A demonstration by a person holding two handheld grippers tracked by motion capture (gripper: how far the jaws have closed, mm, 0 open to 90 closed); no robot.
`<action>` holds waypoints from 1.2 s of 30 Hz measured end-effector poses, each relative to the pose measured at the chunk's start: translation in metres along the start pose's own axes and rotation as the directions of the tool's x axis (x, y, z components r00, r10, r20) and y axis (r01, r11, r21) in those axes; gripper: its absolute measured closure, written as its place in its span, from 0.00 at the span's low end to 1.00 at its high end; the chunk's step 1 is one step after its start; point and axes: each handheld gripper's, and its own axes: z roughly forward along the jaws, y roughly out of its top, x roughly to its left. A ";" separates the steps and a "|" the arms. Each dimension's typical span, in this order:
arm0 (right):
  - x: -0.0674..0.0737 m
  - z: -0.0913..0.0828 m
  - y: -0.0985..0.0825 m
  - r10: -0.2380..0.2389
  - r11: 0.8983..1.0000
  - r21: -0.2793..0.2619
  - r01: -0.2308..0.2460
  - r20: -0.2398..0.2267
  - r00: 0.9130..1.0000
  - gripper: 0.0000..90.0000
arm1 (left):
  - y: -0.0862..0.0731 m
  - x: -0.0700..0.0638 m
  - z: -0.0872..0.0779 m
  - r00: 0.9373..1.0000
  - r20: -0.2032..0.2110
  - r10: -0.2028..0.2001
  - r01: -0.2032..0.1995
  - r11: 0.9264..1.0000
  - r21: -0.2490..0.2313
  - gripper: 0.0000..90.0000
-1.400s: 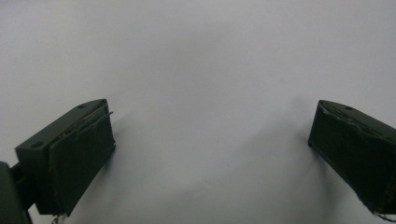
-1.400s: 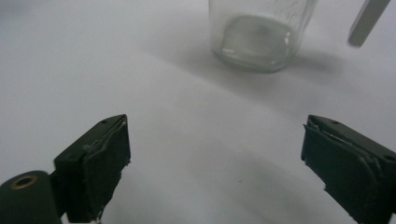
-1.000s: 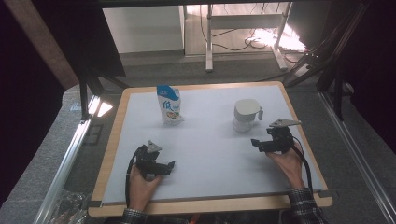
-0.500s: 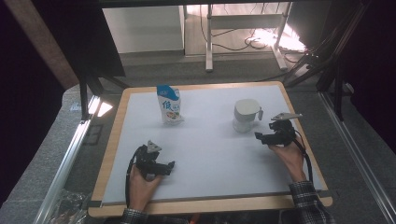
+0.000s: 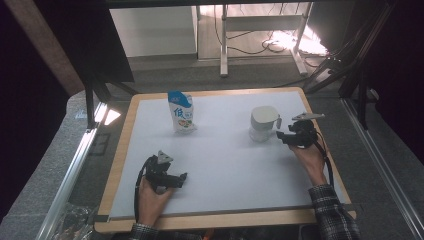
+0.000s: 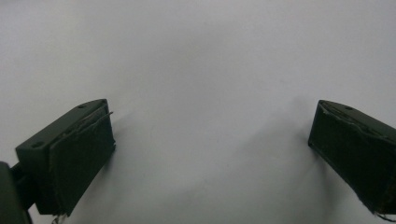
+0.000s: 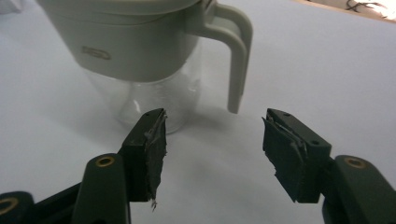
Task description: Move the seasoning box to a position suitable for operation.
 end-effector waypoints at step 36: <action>-0.007 0.040 0.027 0.056 0.998 0.009 -0.057 0.074 0.996 0.75 | 0.000 0.000 0.000 1.000 0.000 0.000 0.000 1.000 -0.001 0.00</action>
